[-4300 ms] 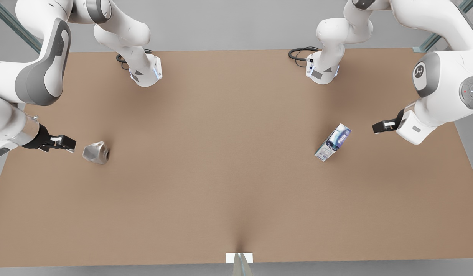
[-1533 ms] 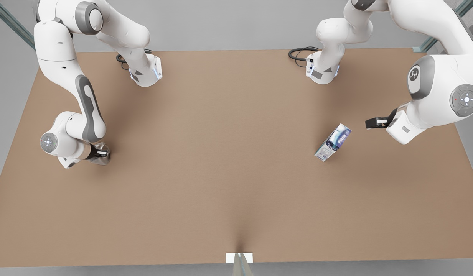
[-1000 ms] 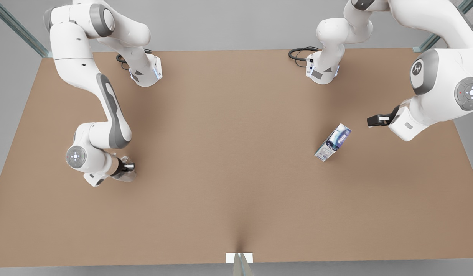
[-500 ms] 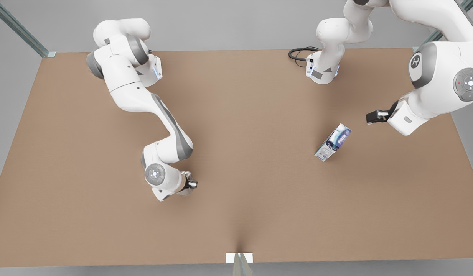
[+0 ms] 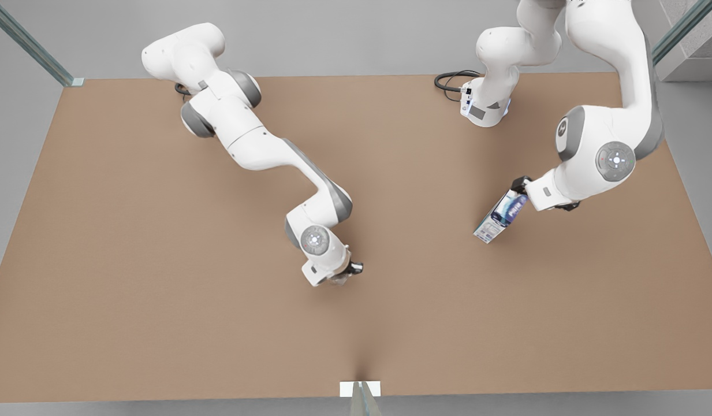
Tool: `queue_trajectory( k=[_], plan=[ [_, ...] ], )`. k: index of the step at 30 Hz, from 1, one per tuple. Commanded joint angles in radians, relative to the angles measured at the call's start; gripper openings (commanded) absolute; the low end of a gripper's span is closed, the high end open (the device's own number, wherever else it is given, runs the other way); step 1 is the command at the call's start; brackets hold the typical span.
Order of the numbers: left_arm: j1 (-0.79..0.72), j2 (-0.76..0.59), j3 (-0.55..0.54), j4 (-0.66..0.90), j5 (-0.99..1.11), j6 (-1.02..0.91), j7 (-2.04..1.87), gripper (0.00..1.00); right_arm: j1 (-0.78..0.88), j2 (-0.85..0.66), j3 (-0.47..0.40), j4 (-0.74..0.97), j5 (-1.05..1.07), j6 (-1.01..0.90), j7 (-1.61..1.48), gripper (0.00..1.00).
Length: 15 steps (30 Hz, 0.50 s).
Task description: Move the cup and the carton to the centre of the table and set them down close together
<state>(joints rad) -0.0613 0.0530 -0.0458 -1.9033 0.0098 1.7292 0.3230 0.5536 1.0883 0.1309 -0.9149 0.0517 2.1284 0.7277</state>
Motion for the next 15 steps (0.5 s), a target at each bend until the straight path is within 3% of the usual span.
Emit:
queue_trajectory(
  k=[1,2,5,7,13,15],
  plan=[
    [-0.029,0.001,0.000,-0.006,-0.001,0.001,0.021,1.00,0.000,-0.001,-0.002,0.002,0.014,0.005,-0.008,0.21],
    [-0.029,0.004,0.000,-0.006,-0.001,0.004,0.028,1.00,0.000,0.001,-0.002,0.002,0.016,0.007,-0.008,0.33],
    [-0.031,0.004,0.000,-0.063,0.001,0.069,0.030,1.00,0.000,0.010,0.000,-0.001,0.016,0.048,0.005,0.54],
    [-0.031,0.024,0.000,-0.065,0.001,0.099,0.030,1.00,0.003,0.018,0.003,0.001,0.016,0.067,0.018,0.57],
    [-0.029,0.047,0.000,-0.066,0.002,0.112,0.030,1.00,0.008,0.027,0.003,-0.009,0.014,0.091,0.018,0.84],
    [-0.029,0.059,0.000,-0.080,0.002,0.128,0.028,1.00,0.008,0.028,0.003,-0.009,0.014,0.091,0.018,0.84]
  ],
)
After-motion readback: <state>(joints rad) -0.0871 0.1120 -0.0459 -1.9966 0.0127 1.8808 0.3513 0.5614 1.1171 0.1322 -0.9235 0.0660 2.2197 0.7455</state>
